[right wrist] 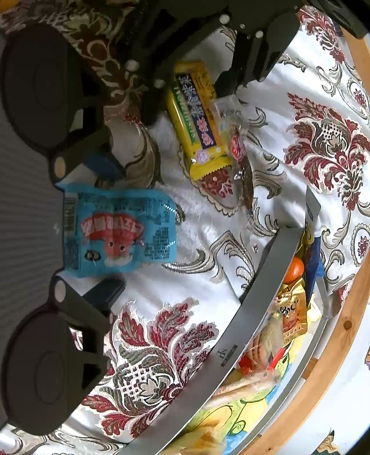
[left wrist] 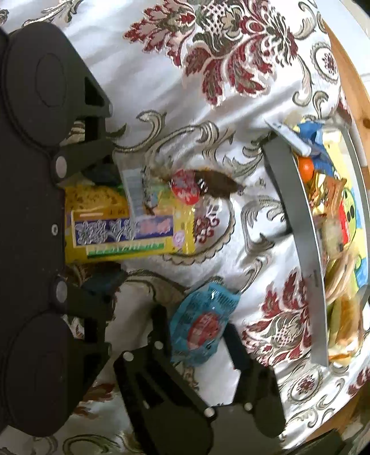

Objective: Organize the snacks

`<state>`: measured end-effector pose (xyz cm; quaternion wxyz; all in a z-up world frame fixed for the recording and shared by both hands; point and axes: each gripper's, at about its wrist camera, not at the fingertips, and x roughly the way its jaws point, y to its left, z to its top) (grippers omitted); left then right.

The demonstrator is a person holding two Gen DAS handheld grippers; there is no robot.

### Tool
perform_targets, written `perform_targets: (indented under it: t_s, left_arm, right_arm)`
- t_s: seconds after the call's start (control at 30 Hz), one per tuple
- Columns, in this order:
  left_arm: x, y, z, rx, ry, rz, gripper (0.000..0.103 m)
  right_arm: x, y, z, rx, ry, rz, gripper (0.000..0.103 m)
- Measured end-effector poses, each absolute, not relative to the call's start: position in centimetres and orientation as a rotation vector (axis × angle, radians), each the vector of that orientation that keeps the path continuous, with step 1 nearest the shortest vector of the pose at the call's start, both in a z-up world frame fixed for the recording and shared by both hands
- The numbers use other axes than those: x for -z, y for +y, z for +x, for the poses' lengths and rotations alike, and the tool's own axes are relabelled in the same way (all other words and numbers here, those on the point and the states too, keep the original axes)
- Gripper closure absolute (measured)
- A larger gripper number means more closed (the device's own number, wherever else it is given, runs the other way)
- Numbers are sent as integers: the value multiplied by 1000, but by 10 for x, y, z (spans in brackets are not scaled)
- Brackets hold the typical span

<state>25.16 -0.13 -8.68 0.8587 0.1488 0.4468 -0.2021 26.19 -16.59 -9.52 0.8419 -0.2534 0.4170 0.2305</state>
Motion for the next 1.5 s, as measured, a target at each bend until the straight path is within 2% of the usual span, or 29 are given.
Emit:
perform_targets:
  t_s: [0.1, 0.17, 0.27, 0.5, 0.77, 1.0, 1.5]
  left_arm:
    - [86, 0, 252, 417, 939, 309, 51]
    - [85, -1, 251, 414, 940, 309, 51]
    - [84, -1, 249, 408, 939, 311, 52]
    - [79, -2, 241, 407, 923, 314, 52]
    - [66, 2, 226, 416, 876, 273, 52]
    - [64, -1, 222, 448, 865, 247, 53]
    - [69, -23, 204, 510, 827, 398, 53]
  right_arm:
    - [95, -165, 258, -496, 874, -543, 31]
    - [94, -165, 256, -495, 865, -545, 35]
    - [91, -159, 248, -485, 827, -595, 36]
    - [94, -138, 224, -444, 658, -879, 38]
    - [89, -142, 215, -349, 522, -1030, 38]
    - [83, -151, 212, -315, 476, -1046, 38]
    - [78, -155, 210, -271, 410, -1083, 38]
